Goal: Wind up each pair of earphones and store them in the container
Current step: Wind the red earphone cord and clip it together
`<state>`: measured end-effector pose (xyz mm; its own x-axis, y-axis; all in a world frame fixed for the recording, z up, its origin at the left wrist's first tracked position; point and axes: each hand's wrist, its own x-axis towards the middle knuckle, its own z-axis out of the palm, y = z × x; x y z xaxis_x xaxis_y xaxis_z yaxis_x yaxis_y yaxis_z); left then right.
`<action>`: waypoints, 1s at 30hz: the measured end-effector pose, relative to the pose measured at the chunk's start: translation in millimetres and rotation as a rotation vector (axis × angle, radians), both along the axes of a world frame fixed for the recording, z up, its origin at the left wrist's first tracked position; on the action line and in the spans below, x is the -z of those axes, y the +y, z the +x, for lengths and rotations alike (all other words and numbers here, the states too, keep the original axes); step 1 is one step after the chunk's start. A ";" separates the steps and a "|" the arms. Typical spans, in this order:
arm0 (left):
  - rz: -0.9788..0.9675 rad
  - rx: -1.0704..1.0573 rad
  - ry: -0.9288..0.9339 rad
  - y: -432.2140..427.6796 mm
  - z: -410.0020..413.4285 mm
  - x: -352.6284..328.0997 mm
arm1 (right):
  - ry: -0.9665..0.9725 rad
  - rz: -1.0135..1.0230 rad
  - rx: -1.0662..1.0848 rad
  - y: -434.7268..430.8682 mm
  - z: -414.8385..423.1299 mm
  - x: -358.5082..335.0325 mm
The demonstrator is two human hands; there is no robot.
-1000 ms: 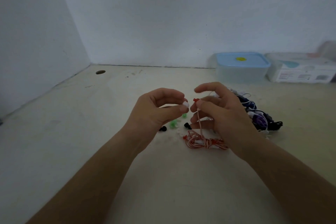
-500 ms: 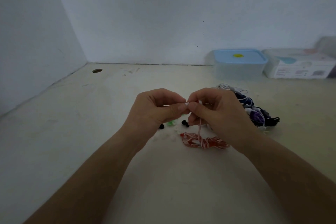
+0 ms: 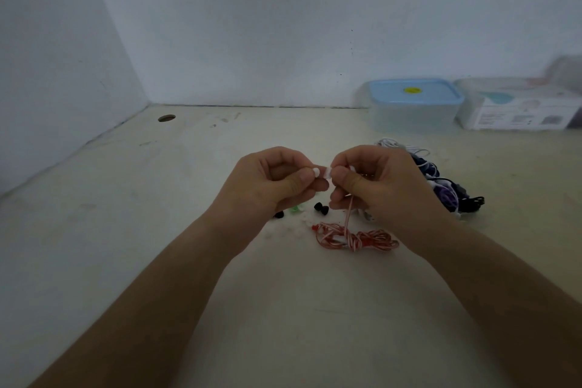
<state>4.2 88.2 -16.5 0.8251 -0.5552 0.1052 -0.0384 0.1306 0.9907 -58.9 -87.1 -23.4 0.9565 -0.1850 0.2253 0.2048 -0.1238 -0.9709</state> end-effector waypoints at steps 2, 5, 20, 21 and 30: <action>0.034 -0.076 -0.023 1.9 2.2 -1.6 | 0.031 -0.128 0.066 -3.4 1.1 1.6; 0.108 -0.193 -0.068 4.8 6.5 -1.8 | 0.093 -0.437 0.162 -6.8 4.5 4.7; 0.348 -0.252 -0.170 2.6 6.9 6.3 | 0.205 -0.653 0.151 -0.3 10.3 1.8; 0.350 -0.249 -0.167 2.2 6.2 5.6 | 0.203 -0.568 0.151 -1.2 9.1 1.4; 0.295 -0.209 -0.141 1.2 3.6 3.4 | 0.127 -0.017 -0.031 -1.2 -0.9 -5.2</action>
<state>7.8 89.3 -20.0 0.9126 -0.3996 0.0868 -0.1726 -0.1839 0.9677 -59.8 -88.3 -18.3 0.9828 -0.1521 0.1051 0.0844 -0.1364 -0.9871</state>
